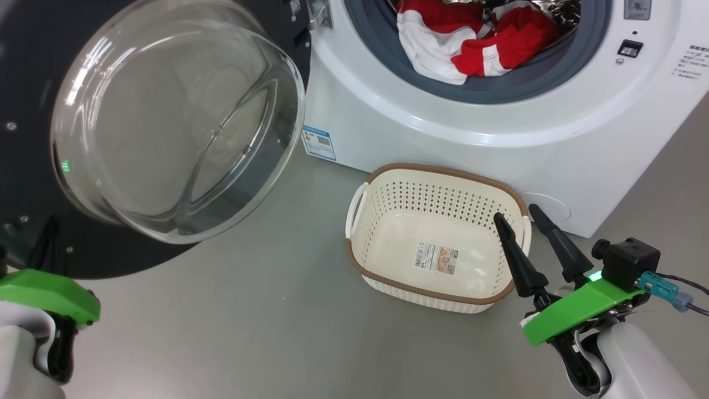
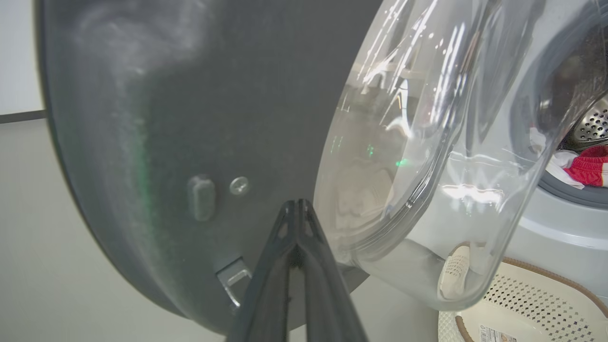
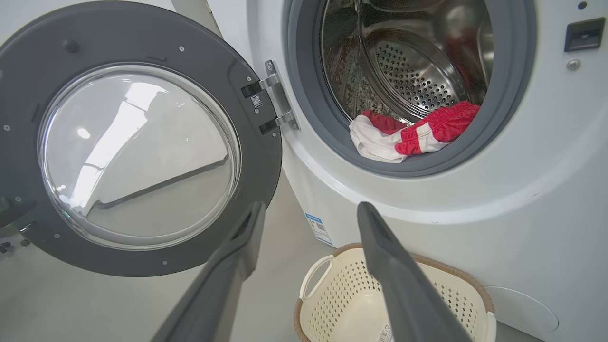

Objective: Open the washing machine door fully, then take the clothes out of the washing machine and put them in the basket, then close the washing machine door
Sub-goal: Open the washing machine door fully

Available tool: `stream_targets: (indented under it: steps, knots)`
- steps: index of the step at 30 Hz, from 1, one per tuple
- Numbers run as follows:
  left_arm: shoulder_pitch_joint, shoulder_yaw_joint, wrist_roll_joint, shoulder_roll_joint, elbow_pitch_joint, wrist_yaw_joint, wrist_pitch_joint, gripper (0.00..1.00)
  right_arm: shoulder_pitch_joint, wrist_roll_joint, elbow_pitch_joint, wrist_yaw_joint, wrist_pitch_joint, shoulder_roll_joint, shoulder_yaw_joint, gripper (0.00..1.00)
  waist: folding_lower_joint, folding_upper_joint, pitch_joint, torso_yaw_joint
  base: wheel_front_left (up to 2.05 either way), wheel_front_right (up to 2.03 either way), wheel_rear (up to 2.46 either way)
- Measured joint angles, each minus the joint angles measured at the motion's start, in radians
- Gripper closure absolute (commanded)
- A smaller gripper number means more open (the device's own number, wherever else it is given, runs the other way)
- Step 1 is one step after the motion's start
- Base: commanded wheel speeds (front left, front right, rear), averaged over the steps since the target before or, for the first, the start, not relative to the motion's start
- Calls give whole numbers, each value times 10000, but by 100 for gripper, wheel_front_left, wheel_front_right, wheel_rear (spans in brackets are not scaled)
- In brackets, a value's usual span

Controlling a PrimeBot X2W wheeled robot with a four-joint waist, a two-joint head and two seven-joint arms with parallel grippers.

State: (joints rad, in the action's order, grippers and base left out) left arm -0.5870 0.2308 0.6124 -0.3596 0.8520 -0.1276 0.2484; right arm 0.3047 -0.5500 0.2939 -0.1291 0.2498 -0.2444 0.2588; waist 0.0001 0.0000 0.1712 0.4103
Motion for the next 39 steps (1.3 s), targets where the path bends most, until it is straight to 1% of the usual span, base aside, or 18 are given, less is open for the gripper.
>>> stream_targets:
  steps: [10, 11, 12, 13, 14, 15, 18, 24, 29, 33, 39]
  knots:
    - [1148, -362, -38, 12, -1542, 12, 10, 100, -219, -59, -4, 0, 0, 35, -23, 0, 0, 0, -141, -325, 0, 0, 0]
    - [1287, -424, -42, 27, -1745, 15, 10, 97, -219, -59, -8, 0, 0, 38, -29, 0, 0, 0, -158, -369, 0, 0, 0]
    - [1397, -466, -84, 50, -1939, 33, 10, 65, -220, -59, -8, 0, 0, 40, -36, 0, -1, 0, -178, -412, 0, 0, 0]
    - [1522, -508, -151, 75, -2157, 75, 10, 60, -220, -59, -13, 0, 0, 40, -36, 0, -1, 0, -197, -455, 0, 0, 0]
    - [1639, -552, -201, 107, -2372, 102, 10, 12, -221, -61, -12, 0, 0, 42, -33, 0, 0, 0, -218, -499, 0, 0, 0]
    - [1771, -598, -215, 130, -2575, 105, 10, 0, -221, -59, -12, 0, 0, 46, -25, 0, -1, 0, -239, -547, 0, 0, 0]
    - [2266, -748, -219, 186, -3212, 232, 10, 0, -222, -59, -17, 0, 0, 63, -17, 0, -1, 0, -301, -729, 0, 0, 0]
    - [3156, -982, -430, 349, -4792, 625, 10, 0, -229, -40, -132, 0, 0, 92, 29, 0, 0, 0, -417, -1252, 0, 0, 0]
    - [3788, -936, -583, 562, -5992, 945, 10, 0, -234, 42, -245, 0, 0, 88, 31, 0, -1, 0, -511, -1779, 0, 0, 0]
    - [4147, -819, -604, 633, -6636, 1099, 0, 0, -243, 44, -293, 0, 0, 88, 36, 0, 0, 0, -578, -2207, 0, 0, 0]
    - [4464, -654, -654, 736, -7081, 1273, -21, 0, -353, 119, -380, 0, 0, 88, 88, 0, 0, 0, -652, -2867, 0, 0, 0]
